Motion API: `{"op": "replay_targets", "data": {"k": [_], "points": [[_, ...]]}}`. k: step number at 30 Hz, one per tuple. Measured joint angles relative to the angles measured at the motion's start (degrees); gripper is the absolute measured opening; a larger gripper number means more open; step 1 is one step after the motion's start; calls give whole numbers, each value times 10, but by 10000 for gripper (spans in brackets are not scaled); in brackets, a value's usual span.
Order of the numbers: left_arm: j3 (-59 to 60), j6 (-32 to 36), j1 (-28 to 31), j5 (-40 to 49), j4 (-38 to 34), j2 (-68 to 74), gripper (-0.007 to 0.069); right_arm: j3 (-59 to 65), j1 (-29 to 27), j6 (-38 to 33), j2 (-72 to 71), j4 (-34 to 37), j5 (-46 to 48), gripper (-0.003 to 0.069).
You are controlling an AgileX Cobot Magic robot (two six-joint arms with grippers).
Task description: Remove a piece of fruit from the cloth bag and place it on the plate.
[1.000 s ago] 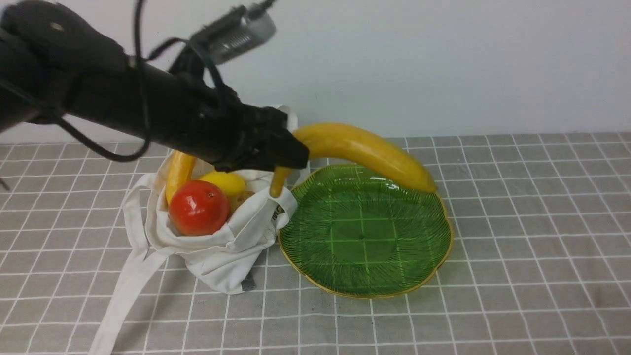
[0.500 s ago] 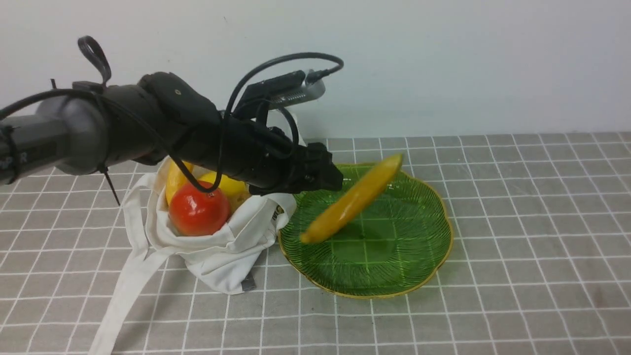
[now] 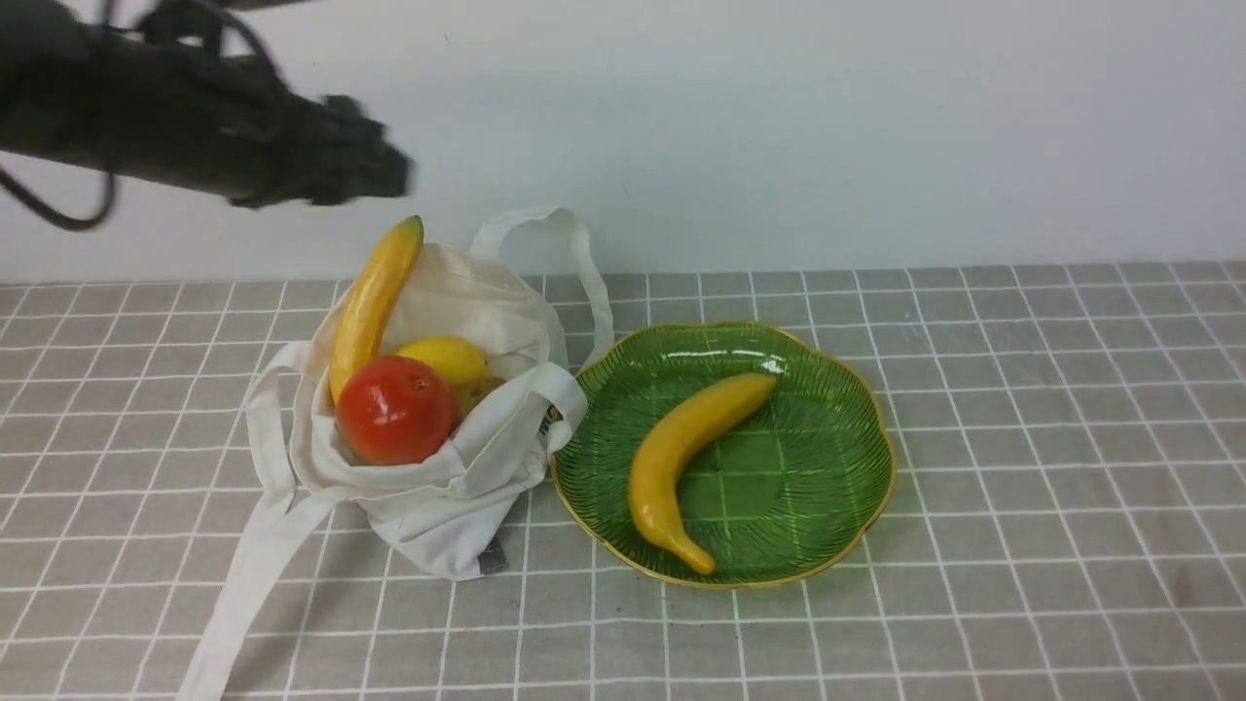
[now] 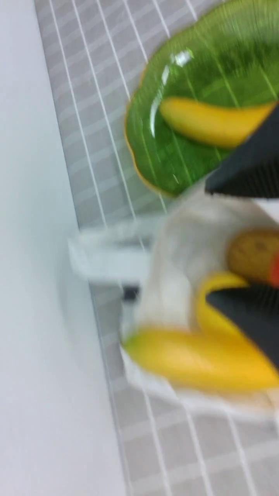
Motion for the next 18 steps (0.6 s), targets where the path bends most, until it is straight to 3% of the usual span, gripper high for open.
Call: {"op": "replay_targets", "data": {"k": [1,3,5,18], "points": [[0,-1,0,0,0,0,202,0,0,0,0,0,0,-15],[0,-16,34,38,41,3,57,0,0,0,0,0,0,-15],[1,-21,47,62,62,7,13,0,0,0,0,0,0,-15],[11,-40,55,193,94,-103,-8,0,0,0,0,0,0,-15]]}}
